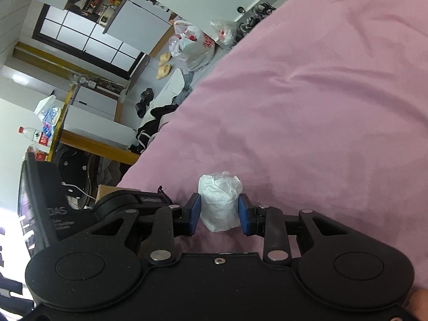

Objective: Organize soft objects
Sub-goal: 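Grasp the heart plush with the left tool while the right tool grasps the white cloth, then carry the heart plush and white cloth over the box with both tools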

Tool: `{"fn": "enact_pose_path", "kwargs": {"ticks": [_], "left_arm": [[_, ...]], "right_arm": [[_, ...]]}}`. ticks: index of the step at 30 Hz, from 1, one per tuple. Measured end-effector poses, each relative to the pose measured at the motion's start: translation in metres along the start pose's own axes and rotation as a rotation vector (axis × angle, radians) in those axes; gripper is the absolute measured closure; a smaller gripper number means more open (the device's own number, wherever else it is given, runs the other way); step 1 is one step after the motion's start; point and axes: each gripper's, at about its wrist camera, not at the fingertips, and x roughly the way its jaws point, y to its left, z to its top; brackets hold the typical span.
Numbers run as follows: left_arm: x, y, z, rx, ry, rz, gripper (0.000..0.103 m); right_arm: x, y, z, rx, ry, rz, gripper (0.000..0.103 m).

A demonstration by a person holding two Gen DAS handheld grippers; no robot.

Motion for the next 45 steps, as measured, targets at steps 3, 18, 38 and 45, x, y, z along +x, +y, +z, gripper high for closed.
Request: {"fn": "enact_pose_path", "kwargs": {"ticks": [3, 18, 38, 45], "left_arm": [[-0.013, 0.008, -0.001, -0.02, -0.008, -0.046, 0.086], [-0.078, 0.058, -0.008, -0.08, -0.079, -0.207, 0.086], [-0.134, 0.148, -0.003, -0.126, -0.17, -0.309, 0.086], [-0.129, 0.169, -0.005, -0.136, -0.152, -0.328, 0.086]], "right_arm": [[-0.005, 0.005, -0.002, -0.023, -0.006, 0.007, 0.073], [-0.032, 0.038, -0.007, -0.175, -0.04, 0.013, 0.073], [-0.061, 0.1, -0.03, -0.38, -0.086, 0.049, 0.073], [-0.061, 0.117, -0.037, -0.422, -0.086, 0.068, 0.073]]}}
